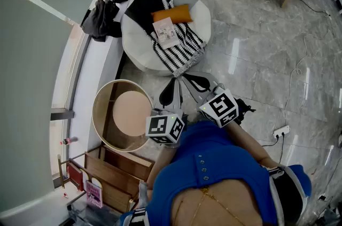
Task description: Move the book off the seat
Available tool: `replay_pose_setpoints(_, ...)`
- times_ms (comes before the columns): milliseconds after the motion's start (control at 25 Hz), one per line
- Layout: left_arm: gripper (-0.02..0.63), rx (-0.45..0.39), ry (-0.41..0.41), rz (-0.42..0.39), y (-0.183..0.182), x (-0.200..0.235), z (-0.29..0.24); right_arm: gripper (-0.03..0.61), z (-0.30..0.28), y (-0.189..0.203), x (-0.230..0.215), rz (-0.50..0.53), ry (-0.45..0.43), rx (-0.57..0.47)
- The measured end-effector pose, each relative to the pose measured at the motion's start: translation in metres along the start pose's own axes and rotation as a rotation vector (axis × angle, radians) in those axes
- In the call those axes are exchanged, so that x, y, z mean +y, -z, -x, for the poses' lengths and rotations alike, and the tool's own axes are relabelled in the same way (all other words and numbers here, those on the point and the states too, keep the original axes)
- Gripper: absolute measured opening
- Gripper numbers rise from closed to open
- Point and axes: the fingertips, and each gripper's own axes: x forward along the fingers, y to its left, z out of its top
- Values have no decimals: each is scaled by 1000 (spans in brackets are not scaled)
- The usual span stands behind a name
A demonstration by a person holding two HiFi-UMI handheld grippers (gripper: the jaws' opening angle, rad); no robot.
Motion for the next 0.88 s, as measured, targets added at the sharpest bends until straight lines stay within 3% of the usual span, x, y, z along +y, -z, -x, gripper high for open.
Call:
replay_pose_setpoints(200, 2, -15, -13, -5, 2, -6, -5, 0, 8, -2, -12, -46, -17, -40)
replay_pose_setpoints(440, 2, -33, -67, 21, 1, 1, -6, 0, 13, 6, -33, -53, -22, -16)
replay_pose_setpoints(680, 2, -39, -130, 39, -7, 40, -25, 0, -14, 2, -59, -50, -11, -9)
replay_pose_setpoints(880, 2, -26, -130, 57, -13, 82, -75, 0, -59, -1, -95, -73, 21, -2)
